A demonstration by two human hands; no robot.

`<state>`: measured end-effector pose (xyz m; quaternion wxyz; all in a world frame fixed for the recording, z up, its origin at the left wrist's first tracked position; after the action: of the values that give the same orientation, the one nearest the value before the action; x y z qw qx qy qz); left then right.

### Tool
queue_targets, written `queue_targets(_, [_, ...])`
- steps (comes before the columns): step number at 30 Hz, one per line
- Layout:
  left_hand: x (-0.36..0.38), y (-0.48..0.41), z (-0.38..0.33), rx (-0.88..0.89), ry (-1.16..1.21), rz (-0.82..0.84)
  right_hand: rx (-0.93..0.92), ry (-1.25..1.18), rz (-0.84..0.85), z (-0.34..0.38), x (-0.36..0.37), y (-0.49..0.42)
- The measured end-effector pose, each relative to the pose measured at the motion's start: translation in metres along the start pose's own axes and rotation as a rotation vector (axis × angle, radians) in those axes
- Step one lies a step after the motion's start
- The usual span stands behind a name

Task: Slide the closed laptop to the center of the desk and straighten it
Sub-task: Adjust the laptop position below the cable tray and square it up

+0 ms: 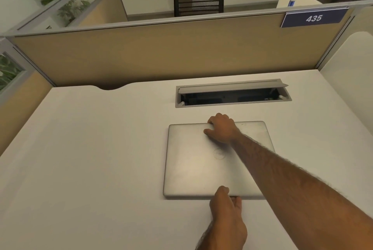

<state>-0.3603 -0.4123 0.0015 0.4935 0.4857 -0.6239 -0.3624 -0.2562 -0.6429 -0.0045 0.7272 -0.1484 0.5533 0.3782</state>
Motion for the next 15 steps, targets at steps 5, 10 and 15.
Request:
queue_targets(5, [-0.001,0.017,-0.022,-0.056,-0.166,0.169,0.070,-0.170,-0.254,-0.034,-0.003,0.053])
queue_targets(10, [-0.014,0.006,-0.102,0.367,-0.982,0.140,0.394,-0.265,-0.481,-0.108,-0.017,0.124])
queue_targets(15, [-0.014,-0.023,-0.195,0.945,-1.429,-0.355,0.642,-0.391,-0.251,-0.149,-0.014,0.159])
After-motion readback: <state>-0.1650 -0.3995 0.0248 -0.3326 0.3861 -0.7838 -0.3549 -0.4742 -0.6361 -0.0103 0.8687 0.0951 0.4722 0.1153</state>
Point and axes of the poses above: each hand's wrist, its own y-axis away from the middle knuckle, its own x-axis out of the palm, z = x × y, the point moved 5 cm from there along -y, towards the middle knuckle, and after that the axes turned 1 degree about -x, right-handed, at the moved point
